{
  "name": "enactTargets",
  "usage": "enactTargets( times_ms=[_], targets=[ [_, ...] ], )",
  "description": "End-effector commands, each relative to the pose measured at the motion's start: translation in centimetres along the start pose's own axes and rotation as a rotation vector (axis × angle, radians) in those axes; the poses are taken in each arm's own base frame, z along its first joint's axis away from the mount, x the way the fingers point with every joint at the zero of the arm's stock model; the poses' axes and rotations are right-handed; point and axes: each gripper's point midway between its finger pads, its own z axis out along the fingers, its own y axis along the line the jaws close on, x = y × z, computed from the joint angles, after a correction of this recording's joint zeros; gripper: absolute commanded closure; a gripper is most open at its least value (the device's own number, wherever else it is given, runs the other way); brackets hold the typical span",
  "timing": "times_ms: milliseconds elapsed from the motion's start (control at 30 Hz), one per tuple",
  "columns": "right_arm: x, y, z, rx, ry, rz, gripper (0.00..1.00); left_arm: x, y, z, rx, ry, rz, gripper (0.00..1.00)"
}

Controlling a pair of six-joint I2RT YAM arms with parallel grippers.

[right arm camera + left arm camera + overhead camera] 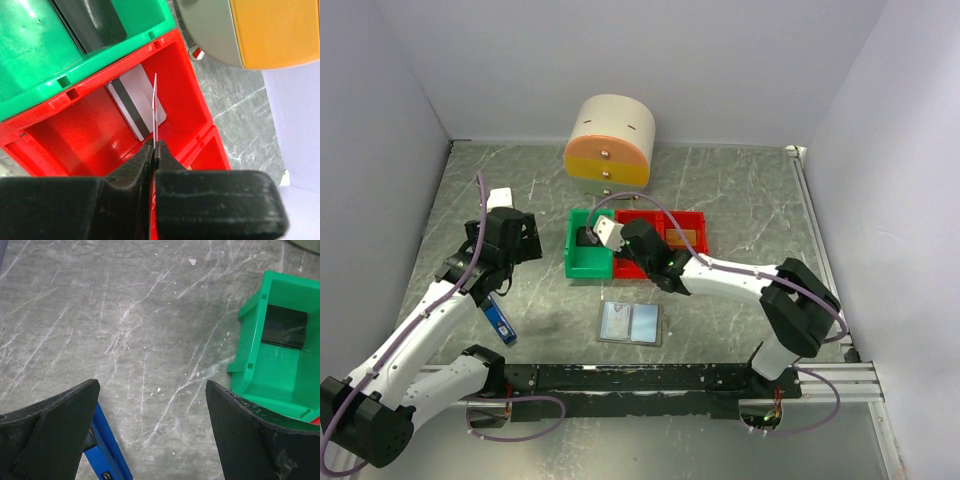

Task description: Take the credit cards out of the card holder

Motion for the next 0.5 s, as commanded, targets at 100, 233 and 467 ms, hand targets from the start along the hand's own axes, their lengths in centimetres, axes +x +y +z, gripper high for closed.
enactTargets(
  times_ms=[100, 233, 467],
  targets=[
    [-0.6, -0.5, 2.2, 0.006, 0.009, -0.170, 1.00, -1.1, 0.8, -0.5, -0.025, -0.040, -0.020, 0.00],
    [-0.9, -0.9, 3.4, -0.006, 0.017, -0.162, 1.00, -1.2, 0.7, -0.5, -0.023, -0.041, -0.020, 0.00],
    [0.9, -0.9, 4.8, -0.053, 0.031, -0.148, 1.00, -1.4, 1.2, -0.8, -0.045, -0.050, -0.033, 0.00]
  ],
)
